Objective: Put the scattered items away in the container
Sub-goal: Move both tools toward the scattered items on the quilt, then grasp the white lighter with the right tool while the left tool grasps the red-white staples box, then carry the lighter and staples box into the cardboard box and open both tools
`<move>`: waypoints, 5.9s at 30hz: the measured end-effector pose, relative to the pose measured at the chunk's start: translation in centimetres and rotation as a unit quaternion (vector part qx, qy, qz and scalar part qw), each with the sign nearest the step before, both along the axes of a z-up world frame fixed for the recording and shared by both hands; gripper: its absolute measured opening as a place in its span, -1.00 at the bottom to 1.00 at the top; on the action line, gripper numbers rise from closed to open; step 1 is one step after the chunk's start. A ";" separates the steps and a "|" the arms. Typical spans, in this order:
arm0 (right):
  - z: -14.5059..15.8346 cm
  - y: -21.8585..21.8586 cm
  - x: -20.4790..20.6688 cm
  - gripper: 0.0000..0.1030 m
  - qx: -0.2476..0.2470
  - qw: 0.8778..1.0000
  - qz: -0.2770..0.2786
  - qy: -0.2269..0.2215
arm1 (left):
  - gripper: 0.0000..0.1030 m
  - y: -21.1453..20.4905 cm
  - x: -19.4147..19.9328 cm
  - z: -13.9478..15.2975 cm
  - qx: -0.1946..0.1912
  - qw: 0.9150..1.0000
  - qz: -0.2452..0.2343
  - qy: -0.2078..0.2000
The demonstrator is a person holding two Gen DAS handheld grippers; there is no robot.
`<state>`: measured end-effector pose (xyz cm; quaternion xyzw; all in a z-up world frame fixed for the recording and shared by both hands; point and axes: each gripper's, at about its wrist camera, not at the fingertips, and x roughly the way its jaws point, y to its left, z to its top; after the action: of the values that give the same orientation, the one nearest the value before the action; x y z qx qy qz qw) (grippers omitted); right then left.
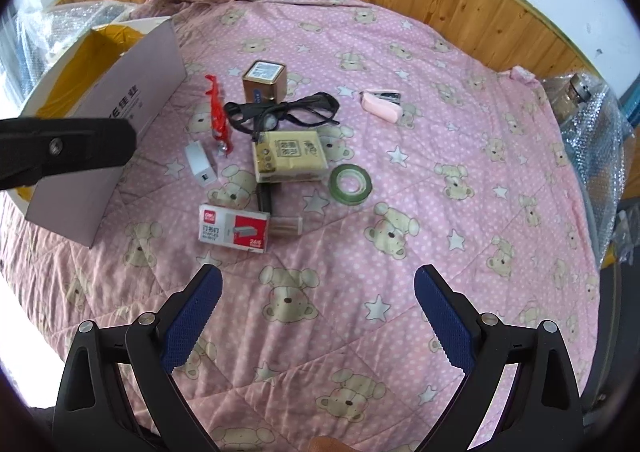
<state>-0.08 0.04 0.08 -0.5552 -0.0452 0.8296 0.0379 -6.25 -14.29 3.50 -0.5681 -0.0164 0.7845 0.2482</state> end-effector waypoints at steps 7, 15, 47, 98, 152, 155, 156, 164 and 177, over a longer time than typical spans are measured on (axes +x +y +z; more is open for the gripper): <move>0.6 0.3 -0.5 0.88 0.010 1.000 -0.011 0.006 | 0.16 0.0 0.2 -0.3 0.004 1.000 -0.001 -0.005; 1.2 0.6 -1.1 0.88 0.022 0.999 -0.023 0.013 | 0.16 -0.3 1.5 -1.4 -0.007 1.000 -0.007 -0.009; -1.7 1.1 -1.3 -0.79 -0.038 0.998 -0.042 0.000 | -0.92 1.1 2.3 -2.4 -0.033 0.998 -0.048 -0.004; -11.5 6.6 -7.3 0.08 -0.217 0.969 -0.043 -0.113 | 0.25 3.4 -4.1 -15.2 -0.073 0.989 0.019 -0.124; -13.3 7.3 -5.5 -0.44 -0.211 0.971 0.041 -0.100 | 0.27 4.5 -5.8 -14.2 -0.076 0.987 -0.142 -0.016; -13.3 7.0 -5.8 -0.44 -0.205 0.974 0.039 -0.091 | 0.26 4.4 -6.2 -15.4 -0.094 0.986 -0.134 -0.022; -13.4 6.9 -5.9 -0.62 -0.203 0.974 0.038 -0.090 | 0.24 4.4 -6.1 -15.3 -0.096 0.986 -0.134 -0.014; -13.0 8.2 -6.9 -0.64 -0.238 0.967 0.016 -0.087 | -0.69 3.4 -7.7 -13.6 -0.043 0.994 -0.080 -0.056; -8.9 5.3 -6.1 -0.64 -0.252 0.965 0.026 -0.069 | -0.71 1.8 -6.5 -8.5 -0.024 0.999 -0.034 -0.033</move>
<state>-6.18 5.31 -8.80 -0.6010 0.1483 0.7749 -0.1275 -12.80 -12.53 -5.02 -0.5998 0.0134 0.7565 0.2602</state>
